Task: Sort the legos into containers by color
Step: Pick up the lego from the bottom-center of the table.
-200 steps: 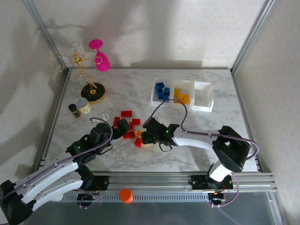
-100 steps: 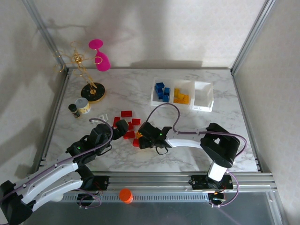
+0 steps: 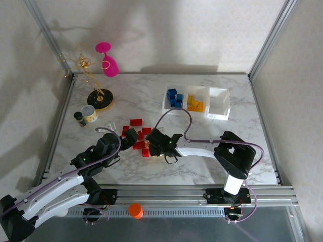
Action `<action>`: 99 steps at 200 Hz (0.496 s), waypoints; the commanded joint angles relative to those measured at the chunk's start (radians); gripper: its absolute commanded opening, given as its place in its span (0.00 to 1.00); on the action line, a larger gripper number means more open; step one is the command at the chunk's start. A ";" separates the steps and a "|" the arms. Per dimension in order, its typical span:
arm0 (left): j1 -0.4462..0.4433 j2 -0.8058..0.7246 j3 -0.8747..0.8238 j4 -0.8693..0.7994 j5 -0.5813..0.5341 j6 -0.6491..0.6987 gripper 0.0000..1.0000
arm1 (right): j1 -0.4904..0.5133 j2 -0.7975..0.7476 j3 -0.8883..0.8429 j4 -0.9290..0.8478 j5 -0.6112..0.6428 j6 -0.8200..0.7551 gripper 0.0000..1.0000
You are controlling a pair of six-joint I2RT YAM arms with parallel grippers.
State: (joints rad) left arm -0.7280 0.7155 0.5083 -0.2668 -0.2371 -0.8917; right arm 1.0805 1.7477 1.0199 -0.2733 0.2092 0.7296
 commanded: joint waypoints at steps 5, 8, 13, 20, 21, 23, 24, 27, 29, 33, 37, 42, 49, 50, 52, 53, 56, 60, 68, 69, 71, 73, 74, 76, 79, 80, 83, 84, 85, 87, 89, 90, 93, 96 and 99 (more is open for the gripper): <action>0.013 -0.004 0.007 -0.001 -0.021 -0.003 1.00 | -0.003 -0.049 -0.001 -0.052 0.043 0.017 0.43; 0.013 -0.002 0.008 0.001 -0.019 -0.001 1.00 | -0.004 -0.057 -0.002 -0.055 0.043 0.019 0.43; 0.013 0.001 0.010 0.004 -0.016 0.000 1.00 | -0.007 -0.068 -0.004 -0.061 0.045 0.022 0.43; 0.013 0.004 0.016 0.008 -0.013 0.001 1.00 | -0.012 -0.087 -0.007 -0.069 0.051 0.022 0.43; 0.013 0.005 0.015 0.010 -0.012 0.002 1.00 | -0.013 -0.090 -0.007 -0.069 0.050 0.023 0.43; 0.013 0.007 0.016 0.012 -0.012 0.002 1.00 | -0.015 -0.094 -0.009 -0.073 0.052 0.023 0.43; 0.013 0.008 0.016 0.012 -0.011 0.002 1.00 | -0.016 -0.096 -0.009 -0.074 0.052 0.024 0.43; 0.013 0.010 0.020 0.015 -0.009 0.002 1.00 | -0.020 -0.108 -0.011 -0.076 0.053 0.023 0.43; 0.013 0.012 0.021 0.018 -0.007 0.003 1.00 | -0.023 -0.114 -0.012 -0.078 0.055 0.024 0.43; 0.013 0.016 0.022 0.024 -0.003 0.003 1.00 | -0.028 -0.127 -0.013 -0.084 0.058 0.024 0.43; 0.012 0.022 0.024 0.030 -0.001 0.005 1.00 | -0.035 -0.141 -0.014 -0.089 0.059 0.023 0.43; 0.013 0.029 0.025 0.040 0.004 0.006 1.00 | -0.046 -0.160 -0.016 -0.094 0.062 0.021 0.43; 0.013 0.042 0.028 0.056 0.013 0.007 1.00 | -0.064 -0.185 -0.019 -0.103 0.067 0.015 0.43; 0.013 0.043 0.028 0.058 0.013 0.007 1.00 | -0.067 -0.189 -0.020 -0.104 0.067 0.014 0.43; 0.013 0.047 0.028 0.062 0.017 0.007 1.00 | -0.073 -0.196 -0.019 -0.106 0.070 0.011 0.43; 0.013 0.049 0.029 0.066 0.017 0.007 1.00 | -0.076 -0.200 -0.020 -0.107 0.071 0.009 0.43; 0.014 0.056 0.029 0.072 0.022 0.007 1.00 | -0.086 -0.208 -0.020 -0.110 0.073 0.004 0.43; 0.013 0.066 0.032 0.081 0.028 0.007 1.00 | -0.100 -0.220 -0.020 -0.114 0.076 -0.003 0.43; 0.013 0.086 0.039 0.096 0.037 0.008 1.00 | -0.133 -0.242 -0.018 -0.127 0.085 -0.017 0.43; 0.013 0.089 0.040 0.098 0.037 0.008 1.00 | -0.139 -0.244 -0.018 -0.128 0.086 -0.018 0.43; 0.014 0.095 0.041 0.101 0.038 0.009 1.00 | -0.150 -0.248 -0.016 -0.131 0.089 -0.021 0.43; 0.013 0.100 0.043 0.106 0.040 0.010 1.00 | -0.161 -0.252 -0.016 -0.135 0.090 -0.025 0.43; 0.013 0.102 0.044 0.107 0.041 0.011 1.00 | -0.166 -0.254 -0.015 -0.136 0.092 -0.026 0.43; 0.014 0.108 0.047 0.111 0.043 0.012 1.00 | -0.176 -0.258 -0.013 -0.138 0.095 -0.030 0.43; 0.014 0.115 0.051 0.118 0.045 0.015 1.00 | -0.193 -0.263 -0.012 -0.141 0.098 -0.037 0.43; 0.014 0.118 0.053 0.121 0.046 0.015 1.00 | -0.199 -0.265 -0.011 -0.142 0.099 -0.039 0.43; 0.013 0.127 0.057 0.126 0.048 0.017 1.00 | -0.213 -0.271 -0.009 -0.145 0.100 -0.045 0.43; 0.013 0.128 0.058 0.128 0.049 0.017 1.00 | -0.219 -0.273 -0.009 -0.145 0.101 -0.047 0.43; 0.013 0.131 0.059 0.131 0.050 0.017 1.00 | -0.225 -0.275 -0.009 -0.145 0.102 -0.048 0.43; 0.013 0.136 0.061 0.134 0.053 0.020 1.00 | -0.238 -0.278 -0.008 -0.145 0.102 -0.053 0.43; 0.013 0.142 0.064 0.138 0.054 0.021 1.00 | -0.249 -0.280 -0.008 -0.144 0.101 -0.058 0.43; 0.013 0.146 0.065 0.140 0.056 0.022 1.00 | -0.255 -0.281 -0.007 -0.144 0.101 -0.059 0.43; 0.013 0.154 0.069 0.147 0.060 0.023 1.00 | -0.275 -0.285 -0.006 -0.140 0.099 -0.066 0.43; 0.013 0.163 0.074 0.153 0.064 0.026 1.00 | -0.295 -0.289 -0.005 -0.138 0.097 -0.073 0.43; 0.015 0.171 0.078 0.160 0.069 0.029 1.00 | -0.315 -0.293 -0.002 -0.136 0.095 -0.079 0.43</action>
State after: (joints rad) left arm -0.7227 0.8402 0.5331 -0.1894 -0.2066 -0.8871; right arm 0.8791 1.4910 1.0119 -0.3664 0.2642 0.7067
